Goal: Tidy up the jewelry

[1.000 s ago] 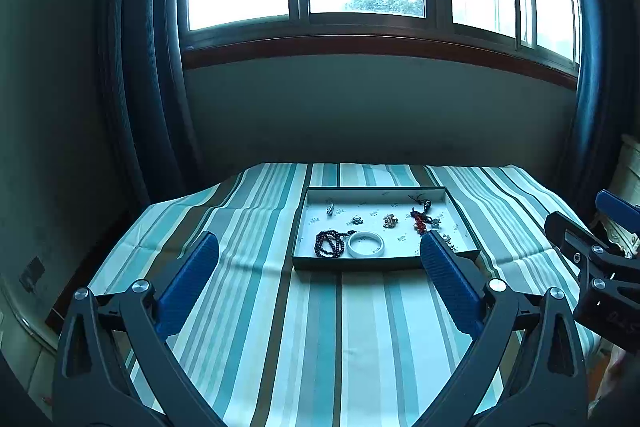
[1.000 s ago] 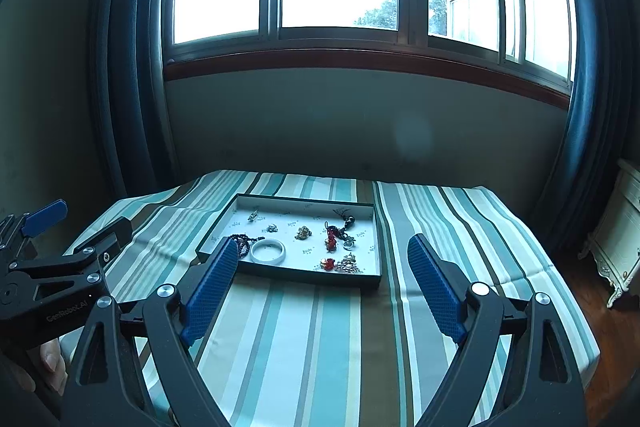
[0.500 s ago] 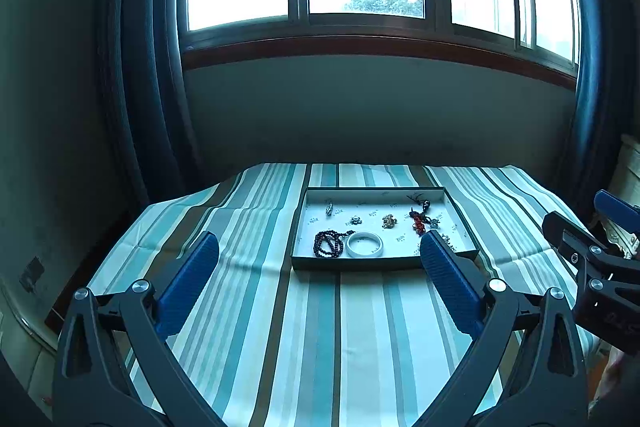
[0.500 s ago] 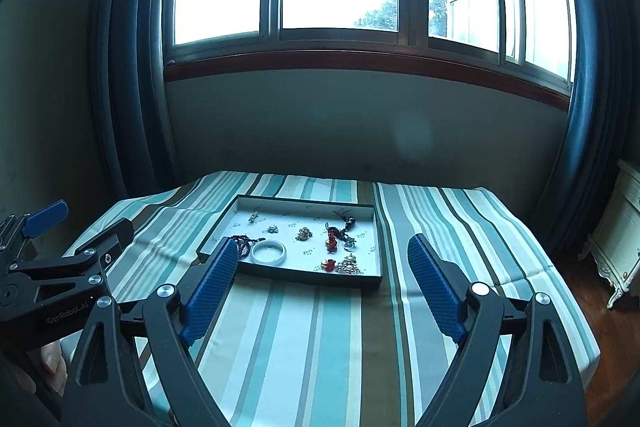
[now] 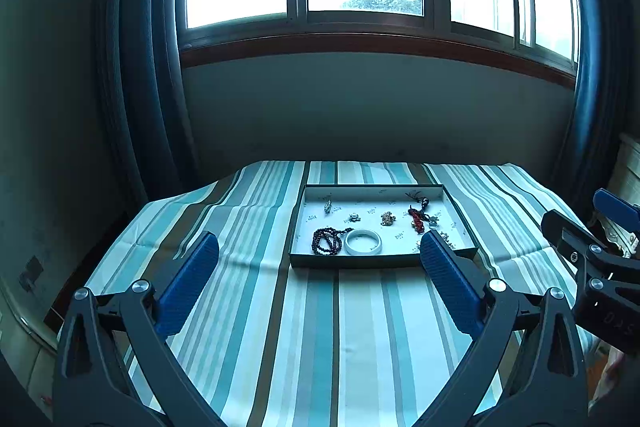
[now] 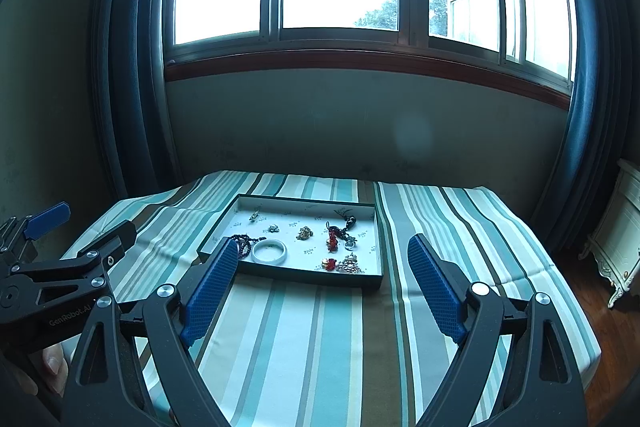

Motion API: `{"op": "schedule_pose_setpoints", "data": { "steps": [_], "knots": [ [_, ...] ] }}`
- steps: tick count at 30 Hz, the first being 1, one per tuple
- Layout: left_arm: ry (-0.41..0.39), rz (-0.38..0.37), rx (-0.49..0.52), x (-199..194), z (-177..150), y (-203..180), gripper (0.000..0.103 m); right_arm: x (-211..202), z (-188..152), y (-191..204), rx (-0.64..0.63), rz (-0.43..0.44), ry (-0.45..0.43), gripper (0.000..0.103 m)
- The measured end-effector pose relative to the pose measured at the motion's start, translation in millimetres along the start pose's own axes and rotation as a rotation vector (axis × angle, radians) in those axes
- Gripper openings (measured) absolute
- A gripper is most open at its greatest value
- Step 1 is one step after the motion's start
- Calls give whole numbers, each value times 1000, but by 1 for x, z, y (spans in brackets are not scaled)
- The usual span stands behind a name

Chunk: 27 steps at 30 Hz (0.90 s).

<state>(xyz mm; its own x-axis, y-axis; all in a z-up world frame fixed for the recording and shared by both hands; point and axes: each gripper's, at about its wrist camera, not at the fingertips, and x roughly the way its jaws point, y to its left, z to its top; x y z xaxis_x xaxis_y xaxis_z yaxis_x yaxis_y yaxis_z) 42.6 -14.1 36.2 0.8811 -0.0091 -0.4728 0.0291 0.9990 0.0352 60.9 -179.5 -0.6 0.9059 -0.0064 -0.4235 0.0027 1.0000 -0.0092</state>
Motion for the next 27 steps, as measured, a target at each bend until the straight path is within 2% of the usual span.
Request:
{"op": "schedule_pose_setpoints", "data": {
  "steps": [19, 27],
  "knots": [
    [-2, -9, -3, -1, 2, 0, 101, 0, -1, 2, 1, 0, 0, 86],
    [-7, 11, 5, -1, 2, 0, 101, 1, -2, 3, 1, -1, 2, 86]
  ]
}}
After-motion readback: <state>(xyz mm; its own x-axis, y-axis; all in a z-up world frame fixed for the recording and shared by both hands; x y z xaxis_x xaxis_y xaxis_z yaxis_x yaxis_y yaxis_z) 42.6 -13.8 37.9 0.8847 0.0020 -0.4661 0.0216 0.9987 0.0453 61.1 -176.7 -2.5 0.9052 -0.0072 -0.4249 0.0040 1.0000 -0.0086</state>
